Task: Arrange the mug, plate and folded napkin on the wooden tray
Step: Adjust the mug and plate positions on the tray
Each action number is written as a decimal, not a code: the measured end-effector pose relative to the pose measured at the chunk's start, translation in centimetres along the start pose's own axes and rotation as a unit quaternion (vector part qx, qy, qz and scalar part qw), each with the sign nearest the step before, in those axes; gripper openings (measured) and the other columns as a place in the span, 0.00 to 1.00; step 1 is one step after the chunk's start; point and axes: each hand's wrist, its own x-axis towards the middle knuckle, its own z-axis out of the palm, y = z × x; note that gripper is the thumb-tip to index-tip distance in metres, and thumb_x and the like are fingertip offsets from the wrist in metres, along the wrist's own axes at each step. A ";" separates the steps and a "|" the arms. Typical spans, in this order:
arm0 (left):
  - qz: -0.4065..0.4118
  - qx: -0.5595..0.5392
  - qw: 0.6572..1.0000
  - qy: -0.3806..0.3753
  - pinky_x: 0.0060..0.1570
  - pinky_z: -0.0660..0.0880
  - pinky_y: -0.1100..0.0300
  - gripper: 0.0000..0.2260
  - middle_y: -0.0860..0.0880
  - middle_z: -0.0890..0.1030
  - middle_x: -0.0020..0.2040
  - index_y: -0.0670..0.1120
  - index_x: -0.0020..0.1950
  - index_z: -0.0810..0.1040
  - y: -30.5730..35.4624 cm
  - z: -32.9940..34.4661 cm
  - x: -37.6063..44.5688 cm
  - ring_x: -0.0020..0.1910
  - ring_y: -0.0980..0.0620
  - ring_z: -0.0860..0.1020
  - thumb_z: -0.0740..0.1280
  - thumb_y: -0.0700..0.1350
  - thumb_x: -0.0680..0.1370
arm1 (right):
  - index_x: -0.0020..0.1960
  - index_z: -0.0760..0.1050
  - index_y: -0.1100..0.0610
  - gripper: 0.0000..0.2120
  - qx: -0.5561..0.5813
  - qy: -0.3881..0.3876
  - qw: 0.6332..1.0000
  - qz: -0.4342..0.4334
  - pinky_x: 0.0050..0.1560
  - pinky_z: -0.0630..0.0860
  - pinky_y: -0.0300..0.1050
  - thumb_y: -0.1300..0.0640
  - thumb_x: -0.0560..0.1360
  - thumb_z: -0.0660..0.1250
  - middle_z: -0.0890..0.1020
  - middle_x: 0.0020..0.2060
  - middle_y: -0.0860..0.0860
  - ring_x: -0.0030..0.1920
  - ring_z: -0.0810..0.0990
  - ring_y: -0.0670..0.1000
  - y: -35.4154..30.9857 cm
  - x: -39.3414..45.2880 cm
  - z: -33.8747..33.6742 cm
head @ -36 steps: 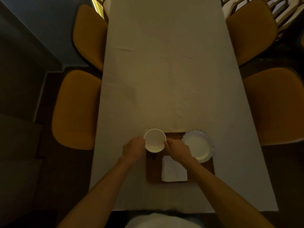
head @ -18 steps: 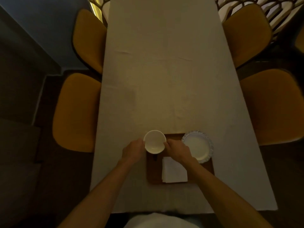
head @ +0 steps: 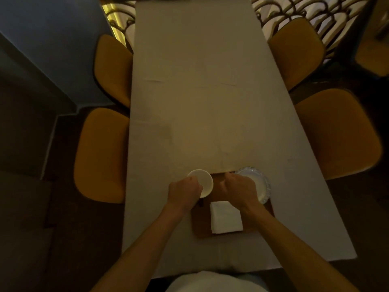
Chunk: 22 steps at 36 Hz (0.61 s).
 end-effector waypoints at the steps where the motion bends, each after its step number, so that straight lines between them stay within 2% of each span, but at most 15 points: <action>1: 0.017 0.015 1.000 -0.002 0.42 0.76 0.51 0.10 0.45 0.80 0.51 0.45 0.53 0.77 0.4 -0.2 -0.3 0.48 0.41 0.80 0.57 0.45 0.79 | 0.32 0.66 0.54 0.13 0.000 0.014 1.000 -0.001 0.25 0.70 0.49 0.55 0.74 0.63 0.75 0.27 0.51 0.25 0.73 0.53 0.1 -0.4 -0.1; 5: 0.050 0.039 0.998 -0.008 0.43 0.77 0.50 0.11 0.46 0.79 0.53 0.44 0.55 0.77 2.1 -0.5 -1.4 0.48 0.41 0.80 0.57 0.44 0.80 | 0.32 0.67 0.53 0.12 0.003 0.039 0.999 -0.002 0.25 0.72 0.47 0.55 0.73 0.62 0.71 0.26 0.49 0.25 0.71 0.51 0.8 -1.8 -0.7; 11: 0.040 0.004 0.999 0.005 0.39 0.74 0.54 0.11 0.46 0.81 0.49 0.45 0.52 0.77 4.6 0.3 -2.5 0.46 0.43 0.81 0.57 0.46 0.79 | 0.35 0.72 0.54 0.10 -0.024 0.044 0.999 0.001 0.27 0.61 0.43 0.54 0.73 0.66 0.76 0.28 0.51 0.26 0.73 0.53 3.3 -3.3 -0.6; 14: 0.039 -0.002 0.999 0.011 0.33 0.72 0.57 0.08 0.46 0.83 0.42 0.45 0.46 0.78 5.7 1.1 -2.4 0.38 0.44 0.81 0.61 0.46 0.77 | 0.34 0.68 0.53 0.12 -0.025 0.036 0.999 -0.003 0.28 0.60 0.44 0.53 0.74 0.65 0.77 0.29 0.52 0.27 0.73 0.54 4.9 -4.2 -1.0; 16: 0.055 0.024 0.998 -0.007 0.24 0.71 0.60 0.06 0.50 0.80 0.32 0.47 0.36 0.79 6.6 1.9 -2.2 0.27 0.49 0.79 0.69 0.47 0.71 | 0.33 0.63 0.53 0.13 -0.022 0.028 0.999 -0.002 0.28 0.60 0.44 0.54 0.73 0.64 0.75 0.28 0.51 0.26 0.67 0.52 6.3 -4.5 -1.2; 17: 0.054 0.023 0.998 -0.003 0.20 0.70 0.61 0.08 0.51 0.77 0.28 0.48 0.32 0.77 7.1 2.4 -1.9 0.23 0.51 0.76 0.73 0.47 0.68 | 0.33 0.62 0.52 0.13 -0.017 0.020 1.000 0.004 0.27 0.59 0.43 0.55 0.72 0.64 0.73 0.27 0.51 0.26 0.65 0.52 7.0 -4.6 -1.2; 20: 0.048 0.009 0.999 0.011 0.18 0.66 0.64 0.12 0.52 0.73 0.24 0.49 0.29 0.72 9.0 3.8 -1.2 0.19 0.52 0.72 0.74 0.48 0.65 | 0.33 0.63 0.53 0.12 -0.011 -0.009 1.000 0.022 0.26 0.58 0.43 0.54 0.73 0.62 0.67 0.27 0.48 0.25 0.64 0.52 9.9 -4.8 -0.9; 22: 0.048 0.004 0.999 0.014 0.19 0.64 0.64 0.12 0.52 0.73 0.25 0.49 0.29 0.72 10.5 4.2 -0.7 0.20 0.52 0.71 0.74 0.48 0.66 | 0.33 0.64 0.53 0.11 -0.017 -0.023 0.999 0.032 0.27 0.60 0.44 0.53 0.73 0.61 0.67 0.27 0.49 0.25 0.66 0.53 12.1 -5.0 -0.7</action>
